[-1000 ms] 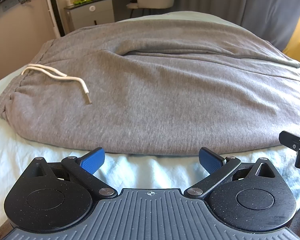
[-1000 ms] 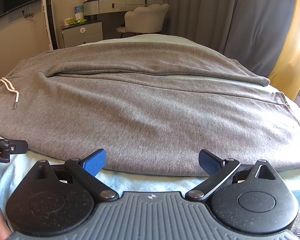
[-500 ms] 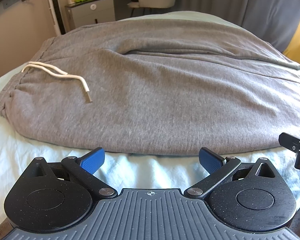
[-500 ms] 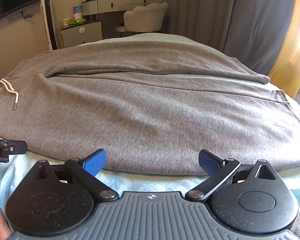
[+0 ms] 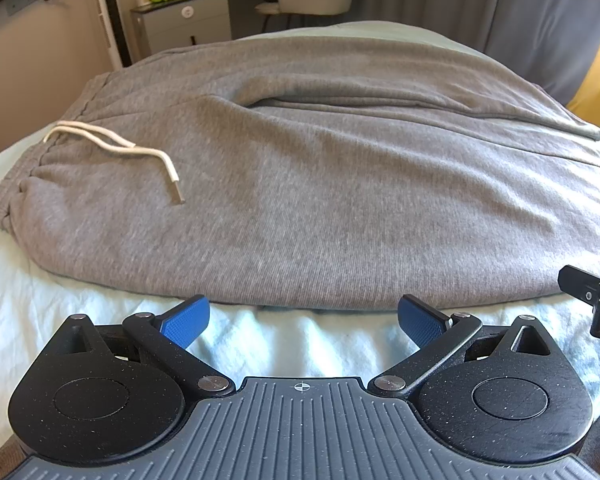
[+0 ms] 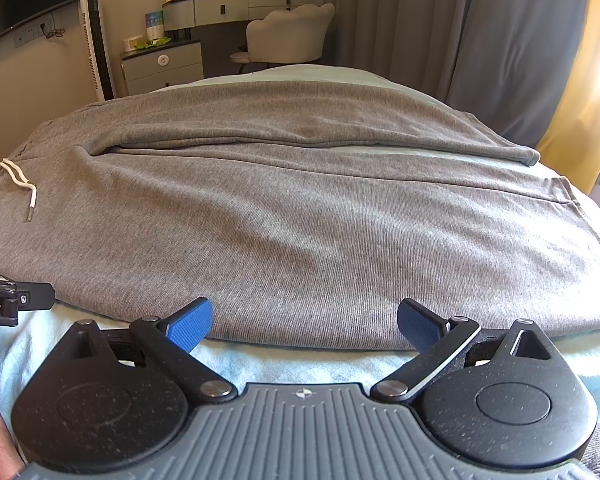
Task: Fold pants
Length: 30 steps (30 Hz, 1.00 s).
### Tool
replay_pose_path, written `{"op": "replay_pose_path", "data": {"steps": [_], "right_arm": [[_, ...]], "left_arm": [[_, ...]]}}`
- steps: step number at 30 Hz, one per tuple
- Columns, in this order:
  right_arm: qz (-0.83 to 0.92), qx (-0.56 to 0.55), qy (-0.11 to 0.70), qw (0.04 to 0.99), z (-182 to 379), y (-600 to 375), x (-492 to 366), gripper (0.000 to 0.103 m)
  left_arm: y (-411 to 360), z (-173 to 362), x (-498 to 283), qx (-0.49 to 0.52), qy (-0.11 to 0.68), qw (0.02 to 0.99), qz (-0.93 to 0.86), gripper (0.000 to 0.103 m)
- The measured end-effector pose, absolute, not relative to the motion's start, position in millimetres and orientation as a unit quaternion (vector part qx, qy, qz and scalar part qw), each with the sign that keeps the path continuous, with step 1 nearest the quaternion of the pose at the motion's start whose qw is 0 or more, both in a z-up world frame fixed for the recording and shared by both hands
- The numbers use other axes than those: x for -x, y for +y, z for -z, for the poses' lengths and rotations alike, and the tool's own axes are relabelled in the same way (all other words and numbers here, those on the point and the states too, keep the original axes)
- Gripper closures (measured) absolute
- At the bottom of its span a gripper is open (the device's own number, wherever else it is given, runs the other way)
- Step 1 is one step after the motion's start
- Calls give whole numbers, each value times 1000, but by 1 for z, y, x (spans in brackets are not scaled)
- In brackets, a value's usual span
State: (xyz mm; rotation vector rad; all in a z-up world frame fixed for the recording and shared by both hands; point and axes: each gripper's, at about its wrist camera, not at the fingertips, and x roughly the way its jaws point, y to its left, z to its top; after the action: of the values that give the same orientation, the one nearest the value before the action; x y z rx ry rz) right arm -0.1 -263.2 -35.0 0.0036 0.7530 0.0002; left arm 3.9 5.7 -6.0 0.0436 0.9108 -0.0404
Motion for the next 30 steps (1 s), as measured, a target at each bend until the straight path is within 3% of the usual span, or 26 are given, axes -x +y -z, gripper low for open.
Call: {"op": "replay_pose_path", "data": {"steps": [19, 30], "right_arm": [[0, -63, 413, 908, 40, -281, -14, 4], [34, -152, 478, 865, 45, -337, -85, 4]], "left_arm": [[11, 5, -7, 1, 444, 896, 20, 0], [40, -33, -42, 26, 377, 924, -53, 0]]}}
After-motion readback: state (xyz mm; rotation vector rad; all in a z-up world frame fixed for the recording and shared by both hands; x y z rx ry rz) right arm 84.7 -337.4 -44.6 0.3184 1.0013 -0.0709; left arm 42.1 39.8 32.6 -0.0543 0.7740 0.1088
